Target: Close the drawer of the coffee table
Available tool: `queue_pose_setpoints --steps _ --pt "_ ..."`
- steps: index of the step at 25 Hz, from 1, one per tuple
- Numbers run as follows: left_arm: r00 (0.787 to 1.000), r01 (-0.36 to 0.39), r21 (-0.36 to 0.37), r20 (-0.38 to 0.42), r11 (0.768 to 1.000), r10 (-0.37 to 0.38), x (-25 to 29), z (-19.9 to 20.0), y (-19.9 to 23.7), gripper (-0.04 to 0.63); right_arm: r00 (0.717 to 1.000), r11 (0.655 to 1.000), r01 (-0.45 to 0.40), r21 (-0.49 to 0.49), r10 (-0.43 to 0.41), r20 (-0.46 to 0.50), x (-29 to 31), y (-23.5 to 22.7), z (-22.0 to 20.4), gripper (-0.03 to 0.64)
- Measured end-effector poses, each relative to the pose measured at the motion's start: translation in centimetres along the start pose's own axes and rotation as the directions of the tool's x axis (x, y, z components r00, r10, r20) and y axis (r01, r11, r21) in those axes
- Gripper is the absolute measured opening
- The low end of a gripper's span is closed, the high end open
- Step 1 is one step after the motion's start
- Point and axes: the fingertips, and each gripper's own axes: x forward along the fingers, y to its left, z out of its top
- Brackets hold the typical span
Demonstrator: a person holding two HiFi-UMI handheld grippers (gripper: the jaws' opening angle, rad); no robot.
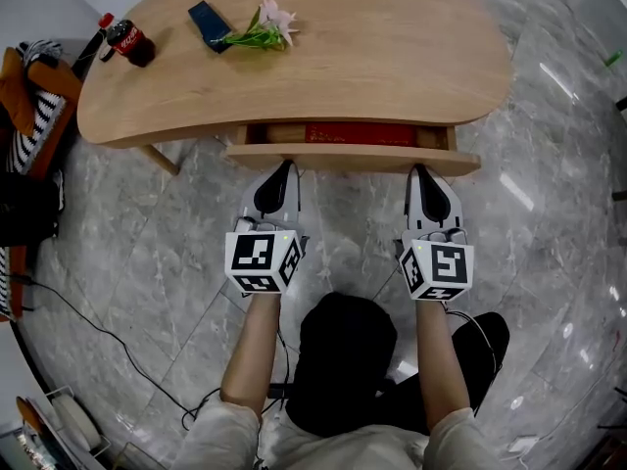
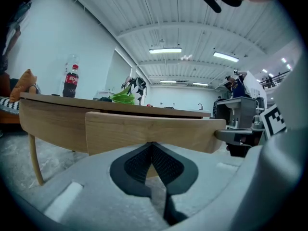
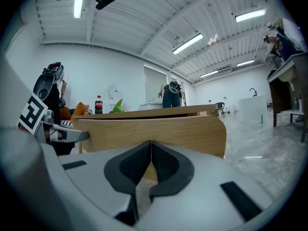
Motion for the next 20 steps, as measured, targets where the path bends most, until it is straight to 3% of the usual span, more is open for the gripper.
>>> queue_pose_setpoints --steps 9,20 --pt "0.999 0.028 0.030 -0.017 0.999 -0.027 2.7 0.5 0.8 0.009 1.000 1.000 0.018 0.007 -0.018 -0.015 2.8 -0.9 0.4 0.017" --pt "0.999 0.035 -0.026 0.028 0.999 -0.035 5.2 1.4 1.8 0.009 0.999 0.999 0.032 -0.006 -0.033 -0.029 5.4 -1.7 1.0 0.017"
